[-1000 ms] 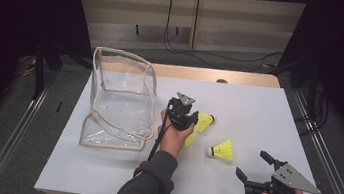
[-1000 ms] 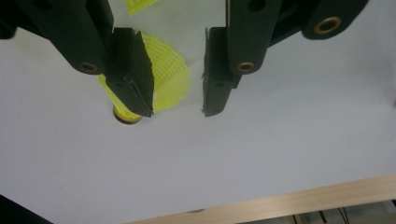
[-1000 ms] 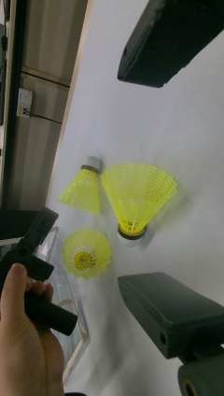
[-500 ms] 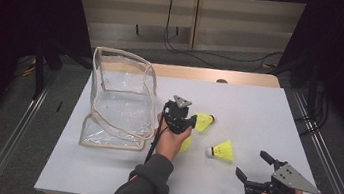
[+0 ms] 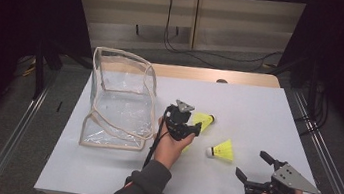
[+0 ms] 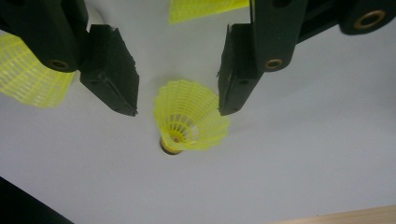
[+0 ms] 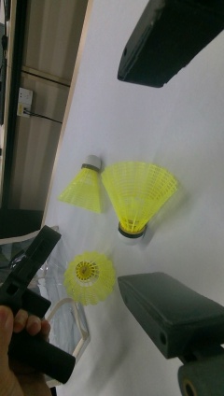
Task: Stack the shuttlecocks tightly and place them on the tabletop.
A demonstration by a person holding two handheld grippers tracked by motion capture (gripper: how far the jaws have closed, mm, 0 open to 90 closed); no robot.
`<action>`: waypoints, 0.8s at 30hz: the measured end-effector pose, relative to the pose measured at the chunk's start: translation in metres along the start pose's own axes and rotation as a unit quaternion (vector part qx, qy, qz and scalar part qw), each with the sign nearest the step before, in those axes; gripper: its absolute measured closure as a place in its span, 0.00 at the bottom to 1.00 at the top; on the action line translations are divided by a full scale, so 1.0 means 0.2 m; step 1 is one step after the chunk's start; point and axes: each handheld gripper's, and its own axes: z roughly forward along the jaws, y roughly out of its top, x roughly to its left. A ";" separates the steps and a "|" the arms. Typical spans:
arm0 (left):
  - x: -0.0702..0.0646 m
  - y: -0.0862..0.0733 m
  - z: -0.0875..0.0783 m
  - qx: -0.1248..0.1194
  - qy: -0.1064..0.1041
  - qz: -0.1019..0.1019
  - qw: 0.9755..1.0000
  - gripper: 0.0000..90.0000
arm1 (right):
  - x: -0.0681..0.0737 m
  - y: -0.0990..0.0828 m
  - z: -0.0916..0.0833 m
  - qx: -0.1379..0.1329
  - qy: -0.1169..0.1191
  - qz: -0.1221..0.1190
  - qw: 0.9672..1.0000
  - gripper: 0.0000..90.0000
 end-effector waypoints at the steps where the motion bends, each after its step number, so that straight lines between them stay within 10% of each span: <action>1: 0.00 -0.01 -0.01 0.001 0.000 0.002 1.000 0.54 | 0.00 0.00 0.00 0.001 0.000 0.002 1.000 0.03; 24: 0.01 -0.13 -0.07 0.045 0.011 0.031 0.998 0.57 | 0.00 0.00 0.00 -0.001 0.001 -0.003 1.000 0.03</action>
